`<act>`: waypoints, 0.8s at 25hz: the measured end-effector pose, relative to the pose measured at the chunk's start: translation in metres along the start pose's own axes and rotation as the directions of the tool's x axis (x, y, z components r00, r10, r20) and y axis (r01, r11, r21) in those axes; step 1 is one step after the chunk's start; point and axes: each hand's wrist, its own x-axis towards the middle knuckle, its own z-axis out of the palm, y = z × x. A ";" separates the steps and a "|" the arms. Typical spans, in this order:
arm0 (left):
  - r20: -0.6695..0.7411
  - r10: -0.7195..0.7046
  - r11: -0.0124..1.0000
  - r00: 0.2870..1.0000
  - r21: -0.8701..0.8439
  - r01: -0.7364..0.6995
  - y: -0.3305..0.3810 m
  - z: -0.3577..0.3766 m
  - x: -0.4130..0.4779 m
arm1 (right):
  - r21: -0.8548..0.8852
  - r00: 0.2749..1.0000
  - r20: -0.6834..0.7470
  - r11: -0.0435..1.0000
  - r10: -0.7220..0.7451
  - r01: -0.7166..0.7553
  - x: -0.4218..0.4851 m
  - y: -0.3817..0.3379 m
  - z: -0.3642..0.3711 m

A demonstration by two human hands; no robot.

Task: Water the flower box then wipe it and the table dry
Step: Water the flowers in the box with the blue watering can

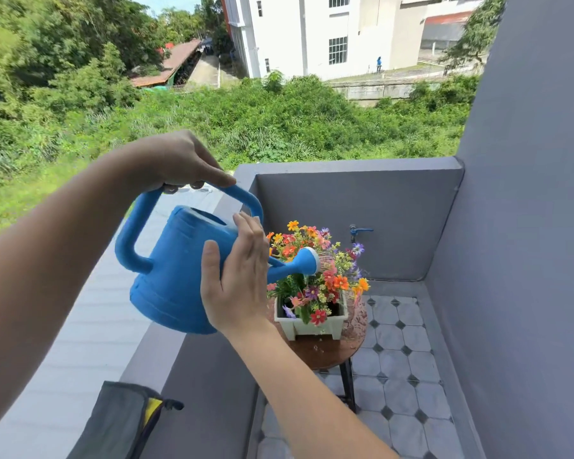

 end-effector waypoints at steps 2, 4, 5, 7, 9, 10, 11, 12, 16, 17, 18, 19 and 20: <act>-0.070 -0.009 0.995 0.998 -0.103 0.002 -0.018 0.008 -0.007 | -0.026 0.999 0.036 1.000 0.013 -0.012 0.001 0.009 0.004; -0.142 -0.016 0.983 0.990 -0.182 -0.010 -0.035 0.020 -0.016 | -0.030 0.997 0.064 0.998 0.053 -0.051 -0.001 0.014 0.009; -0.179 -0.021 0.976 0.984 -0.218 -0.019 -0.043 0.026 -0.022 | -0.025 0.994 0.078 0.997 0.078 -0.077 -0.004 0.015 0.012; -0.267 -0.052 0.960 0.962 -0.280 -0.026 -0.056 0.037 -0.032 | -0.022 0.986 0.112 0.993 0.122 -0.120 -0.009 0.016 0.017; -0.357 -0.101 0.946 0.929 -0.323 -0.022 -0.067 0.045 -0.044 | -0.031 0.980 0.137 0.989 0.145 -0.142 -0.011 0.015 0.022; -0.389 -0.125 0.938 0.913 -0.346 -0.018 -0.072 0.050 -0.049 | -0.036 0.978 0.143 0.988 0.151 -0.147 -0.012 0.016 0.024; -0.417 -0.155 0.925 0.896 -0.379 -0.017 -0.077 0.055 -0.053 | -0.038 0.977 0.149 0.988 0.154 -0.150 -0.012 0.016 0.027; -0.443 -0.193 0.908 0.876 -0.420 -0.013 -0.084 0.060 -0.057 | -0.038 0.975 0.159 0.988 0.157 -0.153 -0.011 0.016 0.030; -0.490 -0.384 0.831 0.782 -0.553 0.061 -0.111 0.075 -0.075 | -0.011 0.955 0.264 0.990 0.138 -0.141 -0.011 0.020 0.047; -0.500 -0.420 0.819 0.757 -0.568 0.079 -0.118 0.080 -0.080 | 0.006 0.940 0.312 0.990 0.135 -0.144 -0.010 0.022 0.052; -0.514 -0.440 0.817 0.736 -0.570 0.090 -0.123 0.085 -0.084 | 0.017 0.920 0.368 0.988 0.137 -0.154 -0.009 0.024 0.057; -0.529 -0.453 0.818 0.718 -0.566 0.098 -0.129 0.090 -0.088 | 0.014 0.897 0.421 0.987 0.138 -0.159 -0.009 0.027 0.061; -0.545 -0.466 0.819 0.697 -0.563 0.108 -0.137 0.095 -0.091 | -0.003 0.873 0.468 0.988 0.138 -0.155 -0.010 0.028 0.069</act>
